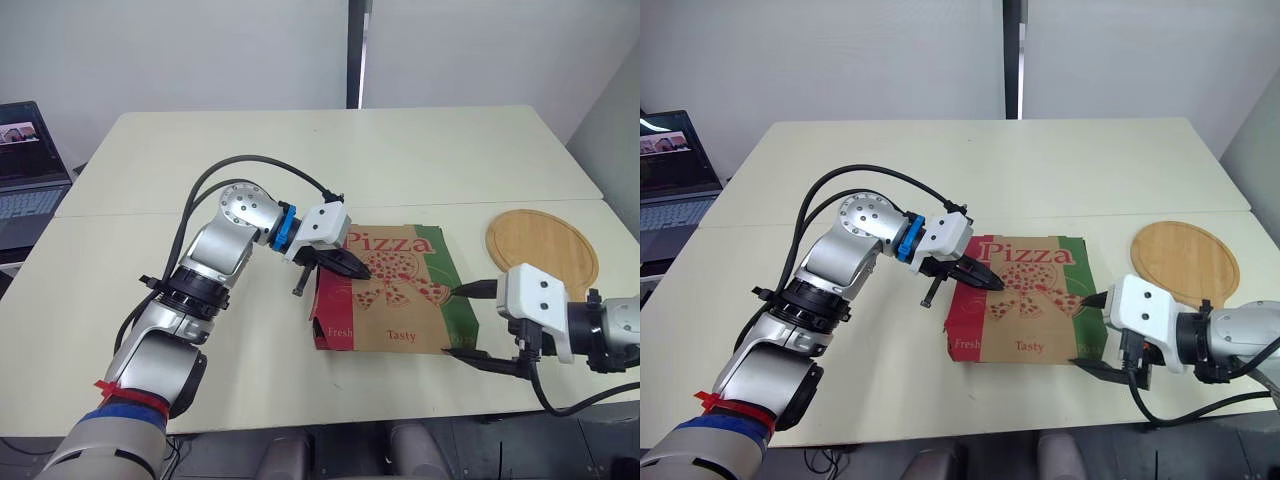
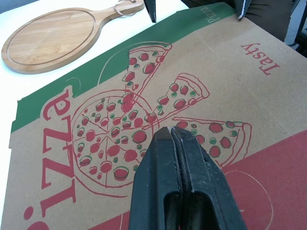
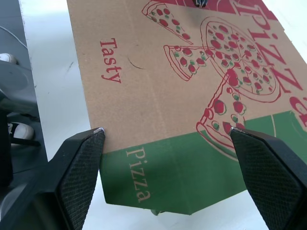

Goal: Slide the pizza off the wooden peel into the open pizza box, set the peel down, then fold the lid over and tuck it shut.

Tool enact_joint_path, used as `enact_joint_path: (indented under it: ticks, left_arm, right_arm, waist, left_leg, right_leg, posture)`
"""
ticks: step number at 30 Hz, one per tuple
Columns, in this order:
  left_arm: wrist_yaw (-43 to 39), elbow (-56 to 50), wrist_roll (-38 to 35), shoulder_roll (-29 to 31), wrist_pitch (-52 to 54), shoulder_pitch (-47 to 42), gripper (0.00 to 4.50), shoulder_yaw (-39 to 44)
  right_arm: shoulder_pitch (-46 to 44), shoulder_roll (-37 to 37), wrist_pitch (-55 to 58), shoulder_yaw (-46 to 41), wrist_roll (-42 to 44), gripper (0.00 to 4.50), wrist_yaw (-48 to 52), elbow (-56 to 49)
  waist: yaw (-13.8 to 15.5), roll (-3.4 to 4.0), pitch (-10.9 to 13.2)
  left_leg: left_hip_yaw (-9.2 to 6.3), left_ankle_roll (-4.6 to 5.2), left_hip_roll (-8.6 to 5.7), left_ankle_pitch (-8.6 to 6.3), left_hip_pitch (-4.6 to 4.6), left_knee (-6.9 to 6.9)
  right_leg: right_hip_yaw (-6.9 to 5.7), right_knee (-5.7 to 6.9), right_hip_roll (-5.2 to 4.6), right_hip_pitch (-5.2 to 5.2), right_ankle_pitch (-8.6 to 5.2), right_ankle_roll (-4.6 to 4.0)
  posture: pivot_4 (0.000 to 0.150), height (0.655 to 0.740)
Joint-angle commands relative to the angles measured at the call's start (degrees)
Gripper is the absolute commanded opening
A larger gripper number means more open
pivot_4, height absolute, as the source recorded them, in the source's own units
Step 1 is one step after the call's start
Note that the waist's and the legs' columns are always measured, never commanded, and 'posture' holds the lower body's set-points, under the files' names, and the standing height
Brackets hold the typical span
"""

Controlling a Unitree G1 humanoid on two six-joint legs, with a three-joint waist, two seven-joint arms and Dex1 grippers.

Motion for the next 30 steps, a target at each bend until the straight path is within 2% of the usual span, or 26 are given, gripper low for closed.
enact_joint_path:
  ticks: [1, 9, 13, 17, 24, 30]
  left_arm:
    - [-0.1, -1.7, -0.2, -0.3, -0.5, -0.3, 0.0, 0.3]
    - [0.3, -2.3, -0.3, -0.6, 0.0, 0.0, 0.0, 0.4]
    - [0.5, -2.4, -0.3, -0.6, 0.0, 0.1, 0.0, 0.5]
    - [0.6, -2.4, -0.3, -0.7, 0.0, 0.1, 0.0, 0.5]
    - [0.5, -3.0, -0.5, -0.7, 0.3, 0.6, 0.0, 0.4]
    - [0.4, -3.4, -0.5, -0.5, 0.6, 1.1, 0.0, 0.5]
  right_arm:
    - [-1.4, -0.7, 0.5, 0.1, 0.5, 4.46, 0.6, -0.3]
    - [-4.7, -1.4, -3.5, 7.8, -6.9, 4.46, 0.5, 2.0]
    - [-4.9, 0.4, -1.6, 6.7, -3.2, 4.46, 0.9, 0.4]
    - [-4.0, 0.1, -1.0, 6.5, -3.3, 4.46, 1.1, 0.2]
    - [-6.1, 1.2, -6.3, 14.4, -15.3, 4.46, -3.4, 3.3]
    - [-8.1, 4.3, -5.9, 13.9, -14.8, 4.46, -3.6, 3.1]
  waist:
    - [0.0, 0.0, 0.0]
    - [-0.1, 0.0, 0.0]
    - [-0.1, 0.0, 0.0]
    - [-0.1, 0.0, 0.0]
    - [-0.2, 0.0, 0.0]
    - [-0.2, 0.0, 0.0]
  left_leg:
    - [0.0, 0.0, 0.0, 0.0, 0.0, 0.0]
    - [0.0, 0.0, 0.0, 0.0, 0.0, 0.01]
    - [0.0, 0.0, 0.0, 0.0, 0.0, 0.01]
    - [0.0, 0.0, 0.0, 0.0, 0.0, 0.02]
    - [0.02, 0.0, 0.0, 0.0, 0.0, 0.05]
    - [0.0, 0.0, 0.0, 0.0, -0.01, 0.12]
  right_leg:
    - [0.0, 0.0, 0.0, 0.0, 0.0, 0.0]
    - [0.0, 0.01, 0.0, 0.0, 0.0, 0.0]
    - [0.0, 0.0, 0.0, -0.01, 0.0, 0.0]
    - [0.0, 0.0, 0.0, -0.01, 0.0, 0.0]
    - [0.01, 0.02, 0.0, -0.01, 0.0, 0.0]
    - [0.0, 0.05, 0.0, 0.0, 0.0, 0.0]
  posture:
    - [0.15, 0.7341]
    - [0.15, 0.7341]
    - [0.15, 0.7341]
    - [0.15, 0.7341]
    - [0.15, 0.7341]
    - [0.15, 0.7341]
